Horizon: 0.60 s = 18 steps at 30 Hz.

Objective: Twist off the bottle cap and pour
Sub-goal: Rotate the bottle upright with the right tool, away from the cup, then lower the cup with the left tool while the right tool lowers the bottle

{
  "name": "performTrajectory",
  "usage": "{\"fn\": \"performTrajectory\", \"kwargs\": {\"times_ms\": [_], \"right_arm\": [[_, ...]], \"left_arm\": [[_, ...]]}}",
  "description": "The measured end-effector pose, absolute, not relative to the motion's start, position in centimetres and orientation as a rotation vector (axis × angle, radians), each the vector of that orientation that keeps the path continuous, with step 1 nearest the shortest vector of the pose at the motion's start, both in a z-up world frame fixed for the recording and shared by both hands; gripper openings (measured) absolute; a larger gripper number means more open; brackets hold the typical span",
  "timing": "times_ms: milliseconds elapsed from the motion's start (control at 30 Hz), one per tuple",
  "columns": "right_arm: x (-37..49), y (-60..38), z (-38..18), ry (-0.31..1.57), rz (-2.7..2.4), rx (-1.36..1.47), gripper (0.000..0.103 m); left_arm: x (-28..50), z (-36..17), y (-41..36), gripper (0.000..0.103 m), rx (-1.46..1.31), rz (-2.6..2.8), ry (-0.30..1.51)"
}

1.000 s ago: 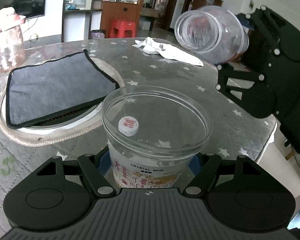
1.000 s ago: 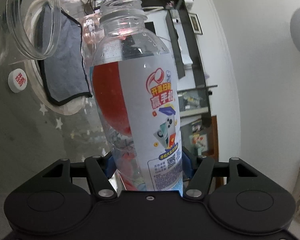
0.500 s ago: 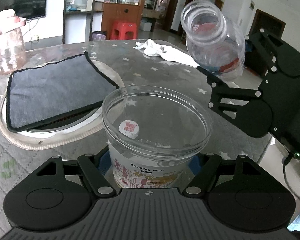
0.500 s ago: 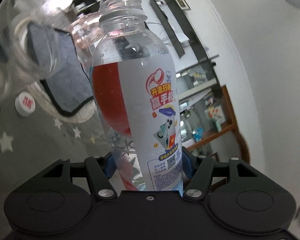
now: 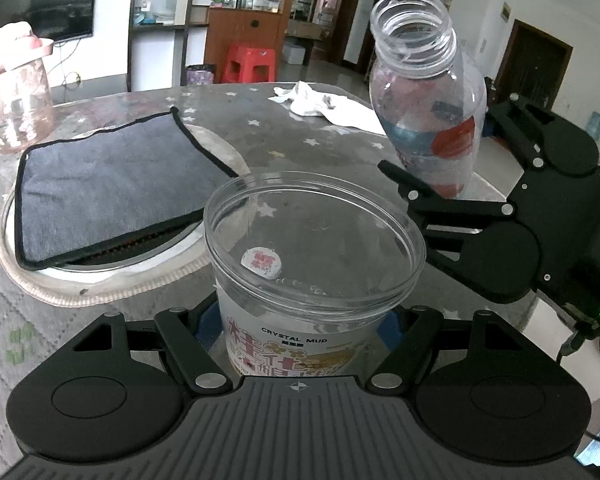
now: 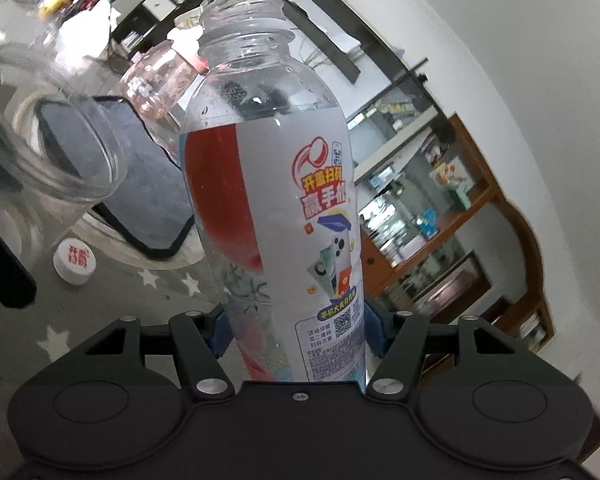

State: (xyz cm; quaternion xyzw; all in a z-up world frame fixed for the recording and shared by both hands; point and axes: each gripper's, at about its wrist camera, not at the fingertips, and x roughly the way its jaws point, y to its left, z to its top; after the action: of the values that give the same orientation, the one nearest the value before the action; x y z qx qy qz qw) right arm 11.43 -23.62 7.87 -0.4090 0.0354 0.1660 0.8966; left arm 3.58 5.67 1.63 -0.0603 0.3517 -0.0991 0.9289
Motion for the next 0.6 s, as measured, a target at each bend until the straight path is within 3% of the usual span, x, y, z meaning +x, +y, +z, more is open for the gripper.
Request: {"fn": "performTrajectory", "kwargs": {"times_ms": [600], "right_arm": [[15.3,-27.8,10.4,0.351,0.463,-0.364,0.065]], "left_arm": [[5.3,2.7,6.6,0.075,-0.112,-0.152,0.704]]}}
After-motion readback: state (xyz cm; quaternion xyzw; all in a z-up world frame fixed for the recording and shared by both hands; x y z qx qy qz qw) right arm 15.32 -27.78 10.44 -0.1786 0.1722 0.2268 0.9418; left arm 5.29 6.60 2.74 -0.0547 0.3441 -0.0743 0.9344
